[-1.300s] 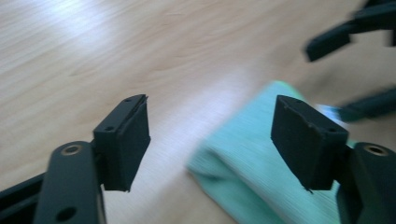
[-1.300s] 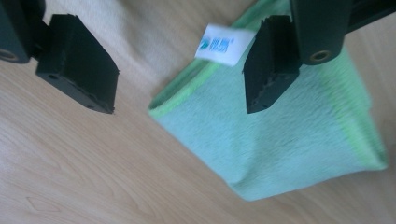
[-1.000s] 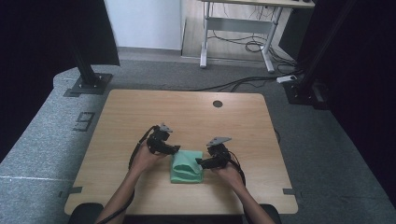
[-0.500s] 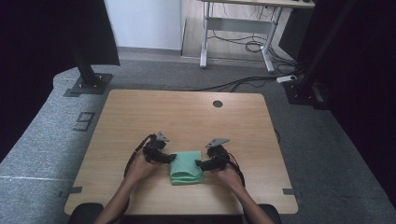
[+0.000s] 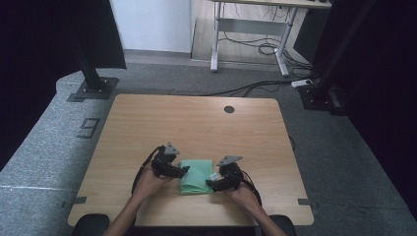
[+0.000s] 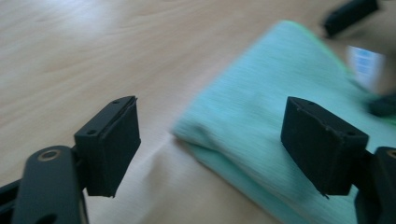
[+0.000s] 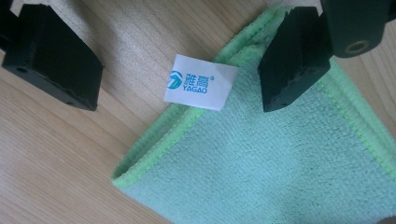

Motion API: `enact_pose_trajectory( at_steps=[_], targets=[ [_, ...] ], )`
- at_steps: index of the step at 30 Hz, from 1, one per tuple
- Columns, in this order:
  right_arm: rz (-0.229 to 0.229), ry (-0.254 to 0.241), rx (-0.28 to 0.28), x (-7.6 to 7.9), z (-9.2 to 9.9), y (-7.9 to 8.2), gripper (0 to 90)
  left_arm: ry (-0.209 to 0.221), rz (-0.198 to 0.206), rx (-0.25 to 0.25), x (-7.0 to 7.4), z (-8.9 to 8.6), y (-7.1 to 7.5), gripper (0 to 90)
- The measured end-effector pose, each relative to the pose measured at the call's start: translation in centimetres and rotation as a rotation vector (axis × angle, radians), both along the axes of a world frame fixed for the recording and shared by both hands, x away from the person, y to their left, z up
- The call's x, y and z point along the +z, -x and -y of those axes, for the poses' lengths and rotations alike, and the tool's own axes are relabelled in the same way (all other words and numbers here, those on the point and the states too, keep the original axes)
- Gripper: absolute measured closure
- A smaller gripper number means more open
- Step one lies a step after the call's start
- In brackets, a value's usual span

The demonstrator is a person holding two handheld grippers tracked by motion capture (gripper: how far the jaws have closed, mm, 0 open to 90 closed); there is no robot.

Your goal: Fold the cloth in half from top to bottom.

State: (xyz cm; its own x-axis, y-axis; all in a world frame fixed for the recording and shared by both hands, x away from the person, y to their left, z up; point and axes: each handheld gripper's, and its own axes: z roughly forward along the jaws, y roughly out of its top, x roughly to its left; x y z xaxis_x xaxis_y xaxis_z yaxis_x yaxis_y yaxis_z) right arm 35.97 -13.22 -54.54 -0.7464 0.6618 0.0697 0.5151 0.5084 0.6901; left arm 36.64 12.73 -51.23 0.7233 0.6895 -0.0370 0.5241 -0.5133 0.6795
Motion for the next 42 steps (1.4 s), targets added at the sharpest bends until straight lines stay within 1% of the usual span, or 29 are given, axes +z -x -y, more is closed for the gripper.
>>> enact_pose_trajectory(
  at_steps=[1, 2, 3, 4, 5, 6, 8, 9, 11, 12, 14, 17, 20, 21, 23, 25, 26, 28, 31, 34, 35, 38, 40, 42],
  targets=[
    [0.003, 0.004, 0.002, 0.0, 0.0, 0.1, 13.2, -0.007, -0.008, -0.005, -0.2, 0.1, 0.3, 17.4],
    [0.007, 0.007, 0.001, 0.1, -0.1, 0.1, 13.2, -0.03, -0.018, -0.013, -0.7, 0.1, 0.8, 16.8],
    [0.008, 0.01, -0.002, 0.1, -0.1, 0.2, 13.3, -0.046, -0.019, -0.014, -1.0, 0.2, 1.1, 16.2],
    [0.009, 0.01, -0.001, 0.1, -0.1, 0.2, 13.5, -0.062, -0.017, -0.007, -1.3, 0.1, 1.4, 16.0],
    [0.013, 0.012, 0.003, 0.2, -0.1, 0.2, 13.5, -0.069, -0.018, 0.0, -1.7, 0.1, 1.5, 16.1],
    [0.012, 0.012, 0.002, 0.2, 0.0, 0.3, 13.5, -0.064, -0.021, 0.011, -2.1, 0.0, 1.6, 16.1],
    [0.012, 0.013, 0.007, 0.3, 0.1, 0.5, 13.5, -0.037, -0.037, 0.025, -2.5, -0.2, 1.6, 16.1],
    [0.012, 0.017, 0.012, 0.3, 0.4, 0.6, 13.6, -0.032, -0.04, 0.026, -2.6, -0.2, 1.6, 16.1],
    [0.014, 0.029, 0.011, 0.4, 0.8, 0.9, 13.6, -0.034, -0.034, 0.026, -2.6, -0.2, 1.6, 16.0],
    [0.015, 0.032, 0.011, 0.4, 1.1, 1.0, 13.8, -0.041, -0.028, 0.026, -2.6, -0.1, 1.6, 16.0],
    [0.015, 0.042, -0.001, 0.6, 1.6, 1.1, 14.0, -0.043, -0.018, 0.027, -2.7, -0.1, 1.8, 16.1],
    [0.017, -0.001, -0.015, 1.1, 2.0, 1.1, 14.0, -0.035, -0.018, 0.029, -2.8, -0.1, 1.7, 15.7],
    [0.033, -0.019, -0.011, 1.7, 1.2, 0.7, 13.9, -0.023, -0.021, 0.034, -2.9, -0.2, 1.7, 15.0],
    [0.029, -0.026, -0.004, 1.8, 0.6, 0.5, 13.9, -0.021, -0.021, 0.034, -3.0, -0.3, 1.7, 14.9],
    [0.026, -0.015, 0.011, 1.6, -0.3, 0.2, 13.8, -0.02, -0.019, 0.036, -3.0, -0.3, 1.7, 14.6],
    [0.023, 0.011, 0.022, 1.2, -0.8, 0.1, 13.8, -0.018, -0.013, 0.041, -3.0, -0.3, 1.8, 14.5],
    [0.015, 0.021, 0.028, 1.0, -0.9, 0.2, 13.8, -0.02, -0.007, 0.043, -3.0, -0.3, 1.9, 14.2],
    [0.017, 0.032, 0.034, 0.6, -0.5, 0.6, 13.6, -0.019, -0.001, 0.049, -3.0, -0.3, 1.9, 13.4],
    [0.016, 0.023, 0.019, 0.4, 0.4, 1.1, 13.6, -0.018, 0.009, 0.056, -2.8, -0.3, 2.0, 12.8],
    [0.006, 0.013, 0.007, -0.1, 0.9, 1.2, 13.2, 0.001, 0.013, 0.064, -2.2, -0.5, 2.4, 13.1],
    [0.006, 0.008, 0.006, -0.1, 0.9, 1.1, 13.1, 0.009, 0.012, 0.064, -2.0, -0.6, 2.6, 13.4],
    [0.02, 0.018, 0.008, -0.1, 0.8, 1.2, 13.1, 0.031, -0.01, 0.058, -1.6, -1.3, 3.5, 13.6],
    [0.02, 0.016, 0.005, -0.2, 0.8, 1.3, 13.0, 0.027, -0.019, 0.056, -1.8, -1.5, 4.0, 13.7],
    [0.025, 0.016, -0.001, -0.2, 0.8, 1.4, 13.1, 0.007, -0.02, 0.06, -2.1, -1.5, 4.3, 13.7]
  ],
)
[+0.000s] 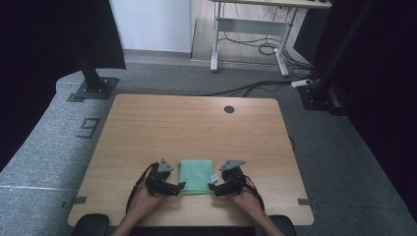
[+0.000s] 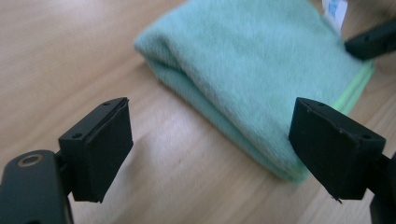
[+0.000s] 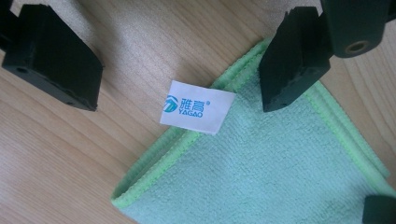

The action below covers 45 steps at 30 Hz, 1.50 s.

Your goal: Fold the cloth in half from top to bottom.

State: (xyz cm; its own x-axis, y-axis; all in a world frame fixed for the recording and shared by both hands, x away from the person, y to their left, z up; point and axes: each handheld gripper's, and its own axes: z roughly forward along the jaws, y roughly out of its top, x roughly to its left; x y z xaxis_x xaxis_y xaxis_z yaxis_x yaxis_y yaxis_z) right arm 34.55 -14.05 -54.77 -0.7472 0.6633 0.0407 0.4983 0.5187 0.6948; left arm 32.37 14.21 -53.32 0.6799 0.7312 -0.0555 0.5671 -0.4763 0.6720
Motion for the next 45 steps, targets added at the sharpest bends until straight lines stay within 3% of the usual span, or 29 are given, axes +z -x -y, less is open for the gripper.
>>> enact_pose_trajectory(
  at_steps=[3, 7, 13, 17, 22, 28, 45],
  targets=[
    [0.004, -0.002, -0.008, 0.0, 0.0, 0.1, 13.0, -0.05, 0.014, 0.002, -0.4, 0.3, 0.1, 13.7],
    [0.006, -0.003, -0.017, -0.1, 0.0, 0.3, 13.0, -0.064, 0.035, -0.002, -0.7, 0.5, 0.1, 13.6],
    [0.017, -0.005, -0.028, -0.2, 0.0, 0.5, 12.8, -0.054, 0.056, 0.012, -1.2, 0.2, -0.2, 6.8],
    [0.019, -0.004, -0.025, -0.2, 0.0, 0.3, 12.0, -0.032, 0.035, 0.035, -1.5, -0.1, -0.8, 0.3],
    [0.017, 0.0, -0.024, -0.2, -0.1, 0.1, 10.1, -0.039, 0.048, 0.041, -1.5, -0.1, -1.4, 0.2],
    [0.018, -0.001, -0.036, -0.3, -0.3, -0.6, 8.4, -0.033, 0.035, 0.055, -1.5, -0.4, -2.6, 0.0],
    [0.023, -0.01, -0.087, -0.4, -0.2, -3.9, 8.2, -0.021, 0.018, 0.094, -1.6, -0.2, -5.9, 0.0]
  ],
)
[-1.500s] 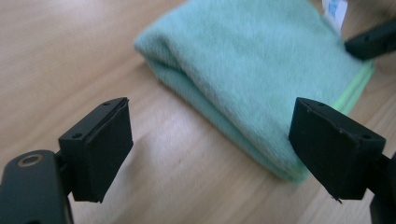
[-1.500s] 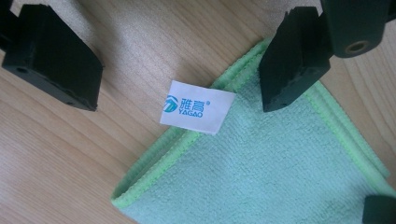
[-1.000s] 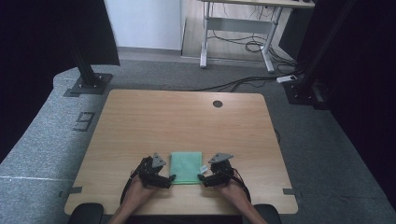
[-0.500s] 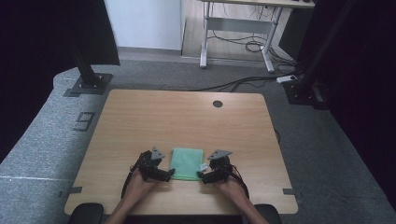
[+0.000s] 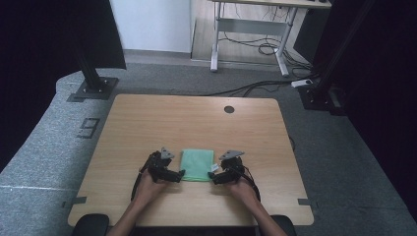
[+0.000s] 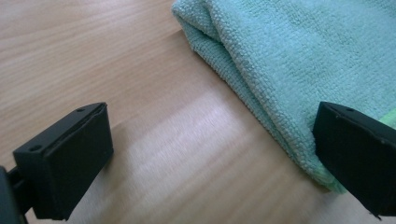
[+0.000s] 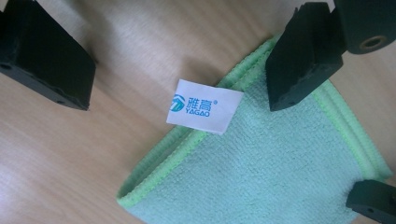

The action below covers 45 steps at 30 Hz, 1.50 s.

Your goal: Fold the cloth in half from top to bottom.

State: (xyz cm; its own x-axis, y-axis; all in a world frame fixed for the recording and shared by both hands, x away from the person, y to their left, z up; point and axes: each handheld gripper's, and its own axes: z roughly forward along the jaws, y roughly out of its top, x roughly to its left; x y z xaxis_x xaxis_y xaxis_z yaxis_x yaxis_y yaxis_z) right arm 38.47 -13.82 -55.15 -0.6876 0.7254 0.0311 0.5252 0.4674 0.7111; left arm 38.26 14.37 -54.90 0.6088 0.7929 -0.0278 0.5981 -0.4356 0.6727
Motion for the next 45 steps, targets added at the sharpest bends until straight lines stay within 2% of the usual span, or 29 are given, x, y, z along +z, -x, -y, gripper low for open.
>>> enact_pose_trajectory(
  at_steps=[21, 29, 36, 40, 45],
  targets=[
    [0.01, -0.009, -0.057, -0.1, -0.1, -3.9, 8.8, 0.007, -0.006, 0.043, 0.0, 0.0, -4.1, 0.0],
    [0.004, -0.013, -0.053, 0.0, -0.1, -4.1, 8.8, 0.013, -0.009, 0.024, 0.0, -0.1, -4.3, 0.0],
    [-0.016, -0.031, -0.042, 0.2, 0.0, -4.1, 13.2, 0.04, -0.008, 0.009, 0.2, -0.4, -4.3, 0.0],
    [-0.005, -0.036, -0.035, 0.6, -0.1, -3.8, 12.8, 0.056, 0.005, 0.005, 0.8, -0.6, -4.0, 0.0],
    [-0.001, -0.044, -0.016, 1.3, -0.3, -3.4, 12.4, 0.06, 0.022, -0.033, 2.1, -0.7, -3.2, 0.0]
  ],
)
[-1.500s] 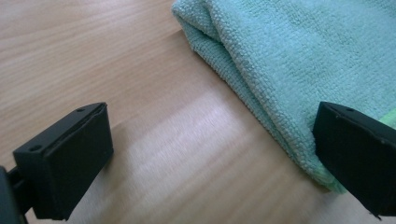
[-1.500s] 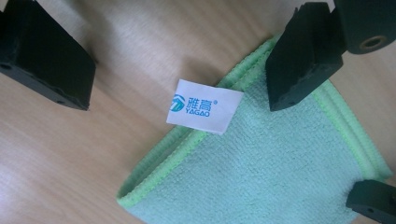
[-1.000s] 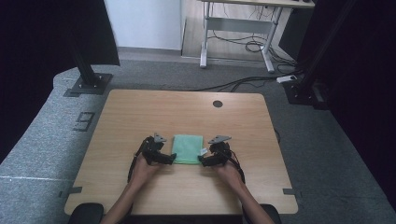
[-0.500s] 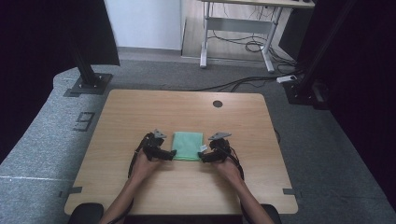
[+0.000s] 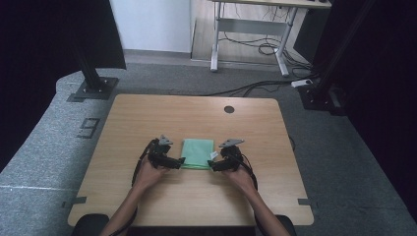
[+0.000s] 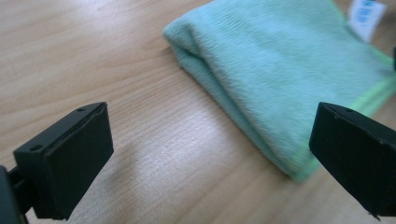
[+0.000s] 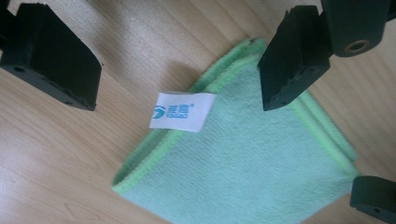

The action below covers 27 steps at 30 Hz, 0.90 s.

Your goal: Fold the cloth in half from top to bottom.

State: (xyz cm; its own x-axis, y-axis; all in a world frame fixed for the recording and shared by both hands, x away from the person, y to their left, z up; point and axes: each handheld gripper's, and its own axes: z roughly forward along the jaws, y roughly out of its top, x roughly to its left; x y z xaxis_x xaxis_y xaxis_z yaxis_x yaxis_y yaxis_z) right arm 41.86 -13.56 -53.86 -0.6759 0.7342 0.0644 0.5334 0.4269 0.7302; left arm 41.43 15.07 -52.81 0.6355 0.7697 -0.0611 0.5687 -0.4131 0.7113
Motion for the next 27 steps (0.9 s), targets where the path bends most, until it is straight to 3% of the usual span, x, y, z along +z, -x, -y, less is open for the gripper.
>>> enact_pose_trajectory(
  at_steps=[7, 15, 20, 27],
  targets=[
    [0.002, 0.007, 0.028, 1.2, 0.1, 1.0, 8.2, -0.039, 0.024, -0.036, 1.2, -0.2, 1.3, 0.0],
    [0.012, 0.007, 0.046, 2.2, 1.0, 2.2, 6.3, -0.05, 0.044, -0.043, 2.1, -0.8, 2.9, 0.0],
    [0.018, 0.001, 0.049, 2.7, 1.7, 2.9, 5.9, -0.035, 0.054, -0.053, 2.8, -1.2, 4.0, 0.0],
    [0.027, -0.013, 0.052, 3.4, 2.8, 4.0, 5.6, -0.069, 0.079, -0.062, 3.2, -1.9, 5.4, 0.0]
  ],
)
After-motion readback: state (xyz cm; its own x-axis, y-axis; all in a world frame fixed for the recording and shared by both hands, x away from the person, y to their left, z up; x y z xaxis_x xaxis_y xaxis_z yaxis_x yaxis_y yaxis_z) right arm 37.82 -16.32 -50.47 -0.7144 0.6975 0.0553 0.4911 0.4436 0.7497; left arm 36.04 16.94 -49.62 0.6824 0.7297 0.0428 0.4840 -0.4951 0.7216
